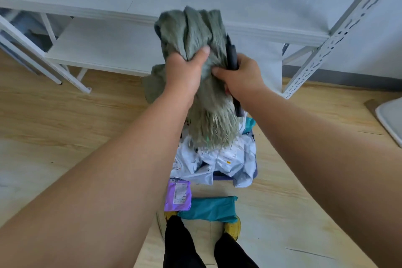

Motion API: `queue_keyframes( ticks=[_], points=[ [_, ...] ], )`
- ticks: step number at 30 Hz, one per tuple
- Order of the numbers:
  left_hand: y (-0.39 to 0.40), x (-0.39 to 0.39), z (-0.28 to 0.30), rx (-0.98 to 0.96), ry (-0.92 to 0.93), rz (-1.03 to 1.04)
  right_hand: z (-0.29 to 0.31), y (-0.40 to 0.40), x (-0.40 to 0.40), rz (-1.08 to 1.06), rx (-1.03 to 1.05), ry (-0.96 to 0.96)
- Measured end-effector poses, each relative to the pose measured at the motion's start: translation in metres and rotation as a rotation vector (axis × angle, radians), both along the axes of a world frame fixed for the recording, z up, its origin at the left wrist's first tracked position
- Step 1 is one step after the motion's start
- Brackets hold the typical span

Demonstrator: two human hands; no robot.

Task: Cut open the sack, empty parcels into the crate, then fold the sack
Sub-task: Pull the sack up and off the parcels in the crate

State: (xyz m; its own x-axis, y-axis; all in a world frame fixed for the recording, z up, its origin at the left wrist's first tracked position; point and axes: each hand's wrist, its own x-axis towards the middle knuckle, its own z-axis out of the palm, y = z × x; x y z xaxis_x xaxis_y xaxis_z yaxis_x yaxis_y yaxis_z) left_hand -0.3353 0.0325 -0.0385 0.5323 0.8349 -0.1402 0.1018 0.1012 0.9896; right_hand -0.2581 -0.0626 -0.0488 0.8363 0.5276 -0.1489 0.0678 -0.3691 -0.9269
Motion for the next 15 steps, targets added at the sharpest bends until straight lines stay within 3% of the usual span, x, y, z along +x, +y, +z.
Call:
queue_keyframes(
  ticks=[2,5,9,15],
  points=[
    [0.003,0.001,0.003,0.025,-0.06,0.006,0.003,0.002,0.001,-0.001,0.069,0.011],
    [-0.001,-0.004,-0.002,-0.003,0.036,-0.011,0.002,0.001,-0.001,0.021,0.01,0.045],
    [0.01,0.001,0.007,-0.031,-0.084,-0.016,0.014,0.007,0.004,-0.008,0.111,-0.004],
    [0.018,0.009,0.021,-0.001,-0.125,0.012,0.033,0.012,0.009,-0.01,0.174,-0.003]
  ],
)
